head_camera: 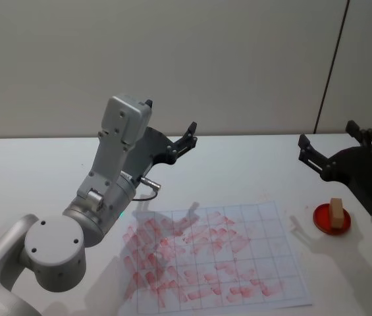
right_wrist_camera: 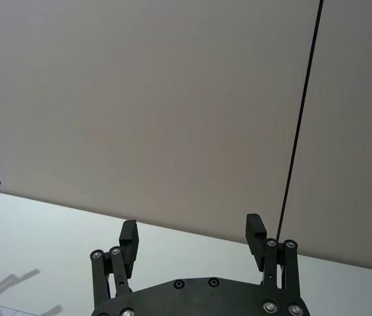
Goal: Use the one hand to pick up the stamp and affix it onto the A4 paper.
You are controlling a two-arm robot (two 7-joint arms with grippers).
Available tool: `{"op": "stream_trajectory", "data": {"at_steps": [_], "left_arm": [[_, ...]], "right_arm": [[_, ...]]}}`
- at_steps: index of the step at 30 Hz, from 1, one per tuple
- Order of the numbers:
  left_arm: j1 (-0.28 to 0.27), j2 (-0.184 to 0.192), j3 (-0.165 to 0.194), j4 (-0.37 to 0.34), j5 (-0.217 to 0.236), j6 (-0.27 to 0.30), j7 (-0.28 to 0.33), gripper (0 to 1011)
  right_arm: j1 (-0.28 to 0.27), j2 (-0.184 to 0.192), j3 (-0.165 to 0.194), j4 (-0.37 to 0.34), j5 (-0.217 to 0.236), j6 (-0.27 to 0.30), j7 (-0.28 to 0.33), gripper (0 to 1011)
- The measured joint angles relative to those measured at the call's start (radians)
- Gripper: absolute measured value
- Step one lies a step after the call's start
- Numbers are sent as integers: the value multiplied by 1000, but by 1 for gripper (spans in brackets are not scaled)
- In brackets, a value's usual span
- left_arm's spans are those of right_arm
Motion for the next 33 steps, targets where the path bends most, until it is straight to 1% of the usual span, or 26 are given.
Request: {"op": "stream_trajectory", "data": {"at_steps": [8,14,17,19,20,23,30,33], "left_arm": [[0,0,0,0,0,0,0,1001],[0,0,0,0,0,0,0,1001],[0,0,0,0,0,0,0,1001],[0,0,0,0,0,0,0,1001],[0,0,0,0,0,0,0,1001],[0,0,0,0,0,0,0,1001],[0,0,0,0,0,0,0,1001],[0,0,0,0,0,0,0,1001]], "right_arm": [[1,0,0,0,-1,0,-1,1001],[7,-5,0,9,-22,15,-19,1001],[16,-12,-1,21,-38,33,-36,1001],[28,-22,-2,38,-58,57,-57,1001],[28,-22,-2,38,-58,57,-57,1001],[44,-34,-5,63,-80,93,-83,1001],[66,-55,-9,104,-107,151,-119,1001],[74,-67,-13,124,-120,187,-142,1001]]}}
